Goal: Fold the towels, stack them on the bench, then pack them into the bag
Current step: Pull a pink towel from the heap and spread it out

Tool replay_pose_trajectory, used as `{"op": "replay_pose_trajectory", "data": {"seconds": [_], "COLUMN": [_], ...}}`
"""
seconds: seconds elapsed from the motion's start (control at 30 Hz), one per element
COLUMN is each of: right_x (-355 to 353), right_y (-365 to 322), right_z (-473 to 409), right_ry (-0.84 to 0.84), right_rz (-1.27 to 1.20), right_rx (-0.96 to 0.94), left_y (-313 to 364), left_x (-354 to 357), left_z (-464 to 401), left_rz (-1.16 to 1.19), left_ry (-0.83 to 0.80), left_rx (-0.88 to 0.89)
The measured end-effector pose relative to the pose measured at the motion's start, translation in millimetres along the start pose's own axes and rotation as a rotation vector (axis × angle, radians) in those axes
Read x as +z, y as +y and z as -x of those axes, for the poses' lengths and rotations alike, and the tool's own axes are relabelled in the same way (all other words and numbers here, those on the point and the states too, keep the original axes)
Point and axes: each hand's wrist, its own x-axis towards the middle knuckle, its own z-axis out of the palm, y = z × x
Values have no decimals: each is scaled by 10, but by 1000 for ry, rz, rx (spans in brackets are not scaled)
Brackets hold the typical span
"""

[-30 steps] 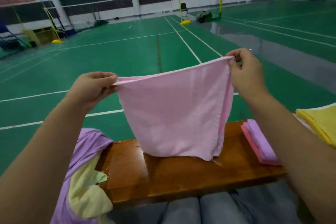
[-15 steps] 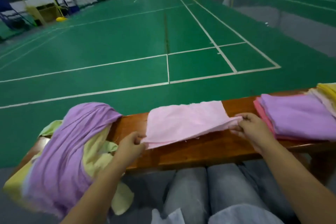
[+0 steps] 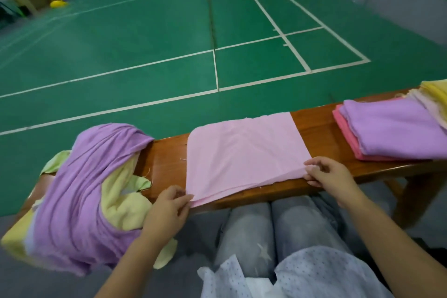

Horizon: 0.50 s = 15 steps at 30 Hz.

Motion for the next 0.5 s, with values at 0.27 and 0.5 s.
{"op": "replay_pose_trajectory", "data": {"seconds": [0.27,0.5], "right_x": [-130,-106], "right_y": [57,74], "right_z": [30,12], "right_ry": [55,103], "right_rz": [270,320], "right_rx": [-139,-121], "left_y": [-38,37], "left_x": [77,74], "left_z": [-38,-25], "left_rz": [-123,40], "left_ry": [-5,67], "left_rx": [188,92]}}
